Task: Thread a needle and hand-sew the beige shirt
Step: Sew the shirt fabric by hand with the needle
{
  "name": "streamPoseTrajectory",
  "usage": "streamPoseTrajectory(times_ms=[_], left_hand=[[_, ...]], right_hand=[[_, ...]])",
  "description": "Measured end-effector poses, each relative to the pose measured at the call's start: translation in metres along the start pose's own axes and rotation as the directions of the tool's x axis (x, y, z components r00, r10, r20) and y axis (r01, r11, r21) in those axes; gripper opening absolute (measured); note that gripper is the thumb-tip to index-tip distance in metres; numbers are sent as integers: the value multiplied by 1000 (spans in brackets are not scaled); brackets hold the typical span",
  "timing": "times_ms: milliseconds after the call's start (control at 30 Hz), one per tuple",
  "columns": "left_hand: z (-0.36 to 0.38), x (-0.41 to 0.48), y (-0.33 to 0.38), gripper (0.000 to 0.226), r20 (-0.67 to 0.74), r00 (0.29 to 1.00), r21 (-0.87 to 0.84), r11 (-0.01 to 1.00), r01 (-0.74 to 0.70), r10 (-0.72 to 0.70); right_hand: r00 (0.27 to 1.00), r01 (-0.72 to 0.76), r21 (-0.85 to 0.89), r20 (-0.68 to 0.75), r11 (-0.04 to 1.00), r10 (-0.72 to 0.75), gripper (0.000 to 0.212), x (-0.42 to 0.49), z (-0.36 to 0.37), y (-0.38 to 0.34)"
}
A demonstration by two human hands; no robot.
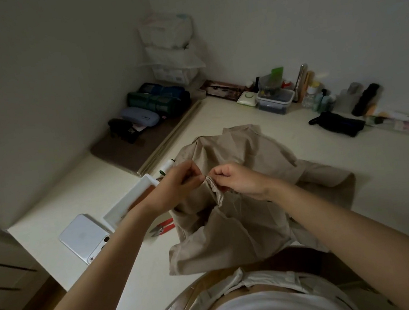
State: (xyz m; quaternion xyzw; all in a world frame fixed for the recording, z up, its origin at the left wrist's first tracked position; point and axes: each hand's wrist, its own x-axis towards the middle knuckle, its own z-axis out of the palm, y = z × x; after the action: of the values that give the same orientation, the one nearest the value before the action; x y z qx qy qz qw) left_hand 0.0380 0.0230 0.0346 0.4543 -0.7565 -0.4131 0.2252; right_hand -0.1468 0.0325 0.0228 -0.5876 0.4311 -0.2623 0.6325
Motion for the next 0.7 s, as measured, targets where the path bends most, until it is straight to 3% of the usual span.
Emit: streamPoseTrajectory(times_ms=[167, 367, 533, 700], left_hand=[[1, -2, 2, 9, -13, 999, -80, 996, 45, -46], [-1, -6, 10, 36, 94, 986, -288, 944, 159, -137], [0, -5, 13, 16, 109, 982, -344, 921, 184, -155], [0, -3, 13, 15, 79, 984, -301, 937, 178, -161]], right_hand=[[1000, -4, 217, -10, 976, 6, 22, 2, 5, 3], [999, -3, 410, -35, 912, 20, 17, 0, 2, -3], [1000, -12, 473, -14, 881, 21, 18, -1, 4, -4], [1000, 2, 398, -26, 917, 9, 9, -1, 1, -2]])
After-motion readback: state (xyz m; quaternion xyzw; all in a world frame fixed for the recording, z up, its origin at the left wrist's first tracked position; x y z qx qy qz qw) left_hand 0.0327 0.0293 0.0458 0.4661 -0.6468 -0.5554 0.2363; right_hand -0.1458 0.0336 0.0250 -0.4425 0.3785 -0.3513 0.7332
